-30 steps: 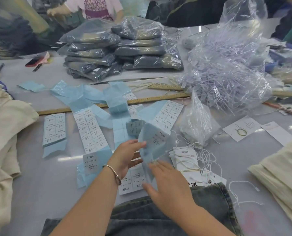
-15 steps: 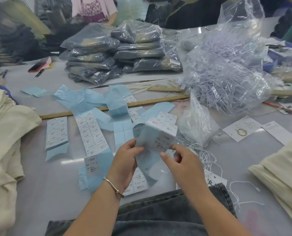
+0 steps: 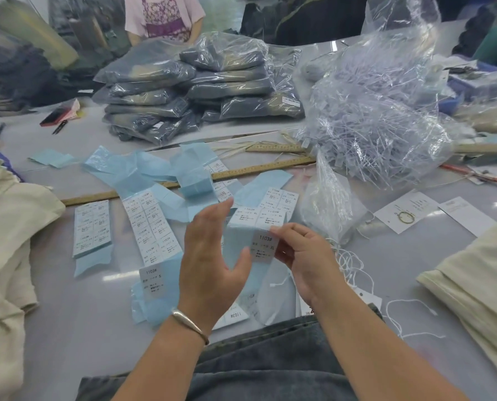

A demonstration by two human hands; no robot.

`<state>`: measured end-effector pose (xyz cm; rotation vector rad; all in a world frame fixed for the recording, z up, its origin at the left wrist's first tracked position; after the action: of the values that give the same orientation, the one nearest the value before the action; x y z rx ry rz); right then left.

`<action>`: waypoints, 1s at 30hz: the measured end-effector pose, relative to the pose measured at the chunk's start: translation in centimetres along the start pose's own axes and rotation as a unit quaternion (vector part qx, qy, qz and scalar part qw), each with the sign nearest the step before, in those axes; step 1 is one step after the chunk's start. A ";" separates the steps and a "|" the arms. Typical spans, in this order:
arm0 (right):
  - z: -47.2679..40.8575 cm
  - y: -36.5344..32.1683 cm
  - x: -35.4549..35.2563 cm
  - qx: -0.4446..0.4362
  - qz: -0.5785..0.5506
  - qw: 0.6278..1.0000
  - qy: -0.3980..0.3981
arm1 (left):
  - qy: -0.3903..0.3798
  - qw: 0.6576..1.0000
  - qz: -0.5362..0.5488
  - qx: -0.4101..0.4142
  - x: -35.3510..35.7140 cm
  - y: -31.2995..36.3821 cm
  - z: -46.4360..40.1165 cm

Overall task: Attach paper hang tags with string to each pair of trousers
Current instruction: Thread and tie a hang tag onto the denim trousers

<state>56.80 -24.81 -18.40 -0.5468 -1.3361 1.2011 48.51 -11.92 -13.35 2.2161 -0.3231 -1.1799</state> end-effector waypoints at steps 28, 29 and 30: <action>-4.1 -1.0 1.7 0.051 0.063 0.995 0.051 | -0.013 0.989 0.108 -0.100 -1.8 -0.4 4.6; -4.3 -1.1 2.2 0.060 0.036 0.997 0.021 | -0.012 0.986 0.119 -0.116 -2.0 -0.6 4.8; -4.3 -1.2 2.7 0.070 0.017 0.997 -0.008 | -0.014 0.983 0.128 -0.128 -2.1 -0.8 5.0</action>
<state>60.61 -21.50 -17.20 -0.4623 -1.2480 1.3192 43.18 -12.22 -14.52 1.8743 -0.4279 -1.0511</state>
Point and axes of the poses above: each hand's wrist, its own z-axis away from the middle knuckle, its own x-axis out of the palm, y = z × x, the point moved 5 cm from there along -z, towards the middle knuckle, and after that the axes turned 7 degrees about -x, right-handed, at the moved point
